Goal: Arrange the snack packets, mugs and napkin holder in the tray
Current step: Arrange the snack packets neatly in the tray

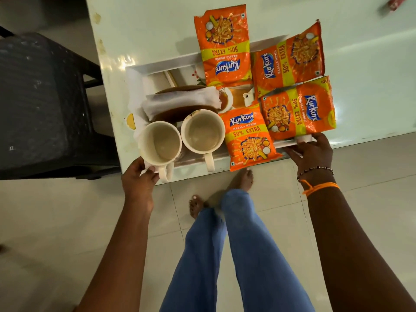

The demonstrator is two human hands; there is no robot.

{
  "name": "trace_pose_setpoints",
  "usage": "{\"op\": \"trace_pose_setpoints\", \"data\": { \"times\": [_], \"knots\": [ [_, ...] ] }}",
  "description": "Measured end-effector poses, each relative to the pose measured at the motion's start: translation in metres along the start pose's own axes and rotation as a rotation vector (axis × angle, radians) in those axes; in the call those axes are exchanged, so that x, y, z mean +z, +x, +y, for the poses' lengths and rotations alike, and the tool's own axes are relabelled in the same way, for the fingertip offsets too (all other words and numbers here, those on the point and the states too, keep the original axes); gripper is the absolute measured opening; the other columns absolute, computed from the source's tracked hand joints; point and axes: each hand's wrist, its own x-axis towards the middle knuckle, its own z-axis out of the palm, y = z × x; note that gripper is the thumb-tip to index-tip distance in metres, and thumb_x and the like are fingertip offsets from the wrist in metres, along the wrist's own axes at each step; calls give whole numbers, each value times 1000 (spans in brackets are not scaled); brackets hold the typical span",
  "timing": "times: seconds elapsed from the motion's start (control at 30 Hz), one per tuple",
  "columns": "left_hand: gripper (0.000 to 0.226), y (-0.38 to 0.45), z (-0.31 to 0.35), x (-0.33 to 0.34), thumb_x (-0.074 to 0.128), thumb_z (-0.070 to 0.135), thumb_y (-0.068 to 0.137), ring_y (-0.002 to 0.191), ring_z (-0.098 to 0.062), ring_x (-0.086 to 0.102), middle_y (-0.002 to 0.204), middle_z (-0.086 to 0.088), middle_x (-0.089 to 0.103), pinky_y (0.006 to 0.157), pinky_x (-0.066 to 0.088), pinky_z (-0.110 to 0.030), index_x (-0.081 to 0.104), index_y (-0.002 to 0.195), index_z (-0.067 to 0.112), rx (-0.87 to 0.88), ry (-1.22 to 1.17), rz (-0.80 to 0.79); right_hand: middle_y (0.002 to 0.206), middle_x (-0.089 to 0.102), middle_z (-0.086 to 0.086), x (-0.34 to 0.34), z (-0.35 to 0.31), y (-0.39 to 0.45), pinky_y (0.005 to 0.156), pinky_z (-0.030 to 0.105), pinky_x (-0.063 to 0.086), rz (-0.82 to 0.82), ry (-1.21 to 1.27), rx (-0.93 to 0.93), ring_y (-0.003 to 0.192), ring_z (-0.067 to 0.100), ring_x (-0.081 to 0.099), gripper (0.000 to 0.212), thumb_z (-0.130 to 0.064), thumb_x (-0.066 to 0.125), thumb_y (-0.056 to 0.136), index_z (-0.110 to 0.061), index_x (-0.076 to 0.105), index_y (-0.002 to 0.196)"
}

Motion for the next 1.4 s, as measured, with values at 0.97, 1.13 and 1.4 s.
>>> {"op": "trace_pose_setpoints", "data": {
  "times": [0.97,1.13,1.4],
  "knots": [
    [34,17,110,239,46,-14,83,77,-12,60,98,-8,59,53,52,-13,58,112,-2,74,-76,35,83,52,8,-22,-169,211,55,30,61,-114,17,-70,73,21,58,35,18,40,83,-15,53,82],
    [29,26,114,240,50,-10,84,79,-16,59,100,-10,58,51,51,-12,58,111,-3,53,-38,48,87,55,4,-19,-167,214,58,30,61,-136,8,-63,79,22,60,37,17,41,84,-17,54,85],
    [40,18,118,236,49,-7,85,107,-25,60,122,-13,59,79,55,-25,54,123,5,-15,-34,-107,107,51,19,-22,-163,205,71,25,59,-75,-37,-109,89,27,60,33,10,49,85,-2,53,115]
  ]
}}
